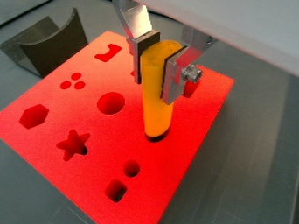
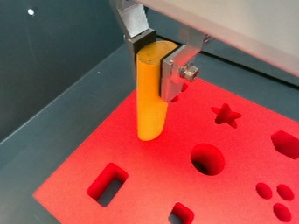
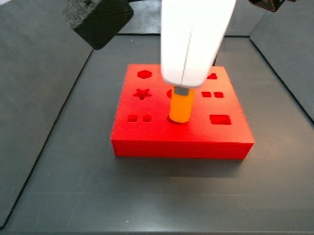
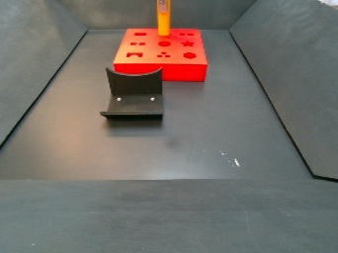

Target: Insert the oval object.

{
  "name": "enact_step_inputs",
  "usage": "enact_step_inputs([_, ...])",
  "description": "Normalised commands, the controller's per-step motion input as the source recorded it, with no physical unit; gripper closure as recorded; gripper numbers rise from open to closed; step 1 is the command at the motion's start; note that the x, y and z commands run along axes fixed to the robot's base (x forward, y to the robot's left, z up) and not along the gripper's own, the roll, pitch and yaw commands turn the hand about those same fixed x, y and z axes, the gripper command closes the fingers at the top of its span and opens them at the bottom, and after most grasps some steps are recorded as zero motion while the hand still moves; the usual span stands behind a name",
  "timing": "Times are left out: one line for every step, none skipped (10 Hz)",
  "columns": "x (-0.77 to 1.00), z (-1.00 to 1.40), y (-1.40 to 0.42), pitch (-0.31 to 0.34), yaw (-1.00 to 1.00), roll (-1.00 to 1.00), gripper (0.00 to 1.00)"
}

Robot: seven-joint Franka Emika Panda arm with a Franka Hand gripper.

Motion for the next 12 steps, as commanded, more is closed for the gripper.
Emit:
enact_step_inputs([-0.09, 0.0, 0.0, -0.056, 0.22, -0.08, 1.0])
enact_step_inputs([-0.03, 0.0, 0.0, -0.046, 0.2, -0.06, 1.0])
enact_step_inputs([0.0, 0.0, -0.01, -0.036, 0.15, -0.04, 1.0])
enact_step_inputs([-0.03, 0.0, -0.03, -0.03, 0.1, -0.04, 1.0])
enact_step_inputs([0.0, 0.0, -0.05, -0.024, 0.09, -0.03, 1.0])
enact_step_inputs([-0.02, 0.0, -0.05, -0.039, 0.09, -0.03, 1.0])
enact_step_inputs([-0.01, -0.01, -0.01, -0.041, 0.05, -0.02, 1.0])
enact_step_inputs([0.0, -0.05, 0.0, -0.046, 0.0, -0.02, 1.0])
enact_step_inputs([-0.02, -0.11, 0.1, -0.054, 0.0, -0.02, 1.0])
enact_step_inputs([-0.1, -0.21, 0.23, -0.087, 0.01, -0.09, 1.0])
enact_step_inputs([-0.05, -0.21, 0.15, -0.101, 0.1, -0.13, 1.0])
enact_step_inputs([0.0, -0.19, 0.01, -0.1, 0.14, -0.08, 1.0])
